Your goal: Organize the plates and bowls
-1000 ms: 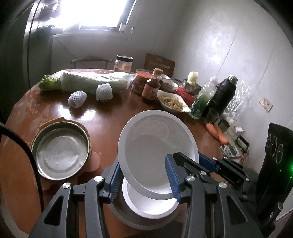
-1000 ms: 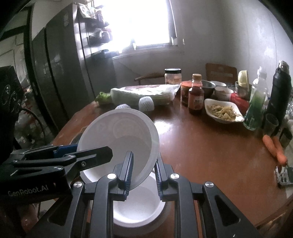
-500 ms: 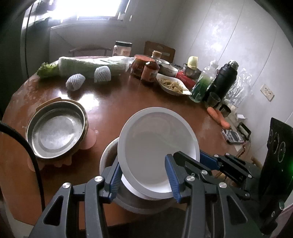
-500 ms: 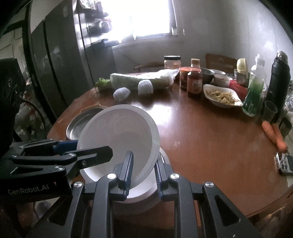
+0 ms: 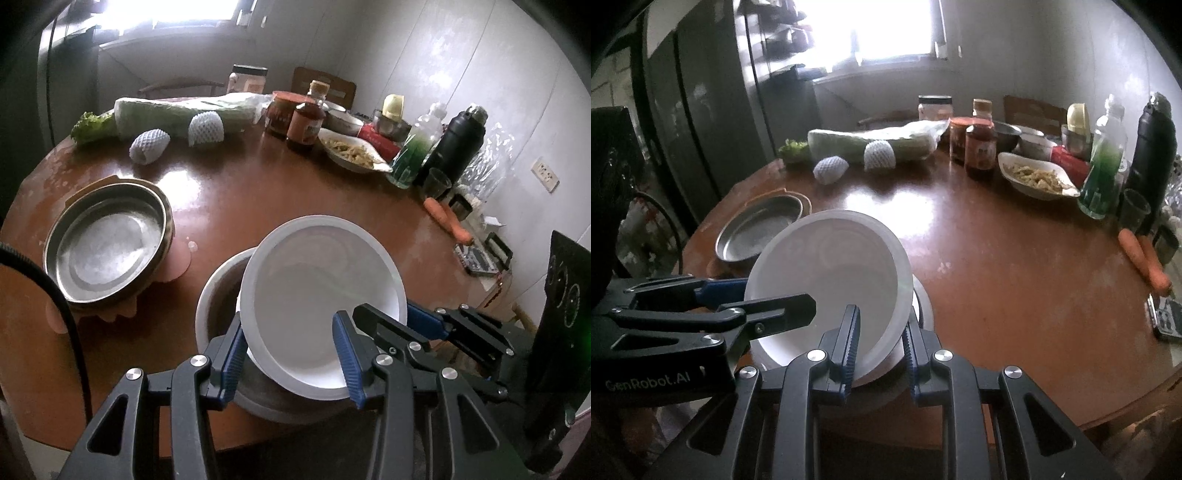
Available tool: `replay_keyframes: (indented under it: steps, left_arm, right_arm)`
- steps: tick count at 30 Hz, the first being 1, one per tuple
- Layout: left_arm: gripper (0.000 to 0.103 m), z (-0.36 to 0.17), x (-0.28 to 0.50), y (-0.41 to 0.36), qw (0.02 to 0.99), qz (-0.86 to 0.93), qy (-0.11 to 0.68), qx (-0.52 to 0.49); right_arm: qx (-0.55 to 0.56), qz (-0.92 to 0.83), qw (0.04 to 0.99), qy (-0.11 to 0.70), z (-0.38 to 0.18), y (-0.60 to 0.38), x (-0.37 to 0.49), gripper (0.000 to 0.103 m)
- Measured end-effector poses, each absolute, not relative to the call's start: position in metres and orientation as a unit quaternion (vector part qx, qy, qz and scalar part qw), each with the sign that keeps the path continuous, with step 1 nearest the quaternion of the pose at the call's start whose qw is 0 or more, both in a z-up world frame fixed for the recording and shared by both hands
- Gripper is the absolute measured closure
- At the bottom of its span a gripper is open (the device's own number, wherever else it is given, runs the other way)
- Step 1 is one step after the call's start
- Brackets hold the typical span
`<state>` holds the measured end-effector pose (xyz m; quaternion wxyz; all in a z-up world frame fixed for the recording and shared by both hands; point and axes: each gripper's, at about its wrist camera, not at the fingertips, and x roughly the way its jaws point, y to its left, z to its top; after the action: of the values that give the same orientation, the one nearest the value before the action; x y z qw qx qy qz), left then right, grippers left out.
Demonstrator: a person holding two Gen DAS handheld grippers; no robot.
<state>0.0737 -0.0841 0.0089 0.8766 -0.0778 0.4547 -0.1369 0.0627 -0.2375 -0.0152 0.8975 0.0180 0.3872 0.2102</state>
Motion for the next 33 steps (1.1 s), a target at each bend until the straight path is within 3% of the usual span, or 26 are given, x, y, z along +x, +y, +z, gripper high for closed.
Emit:
replay_keyframes:
  steps: [33]
  left_arm:
    - [0.057, 0.0077, 0.0718, -0.0776, 0.886, -0.095, 0.452, -0.049]
  right_arm:
    - [0.0, 0.181, 0.906, 0.382, -0.0177, -0.2398, 0.0664, 0.073]
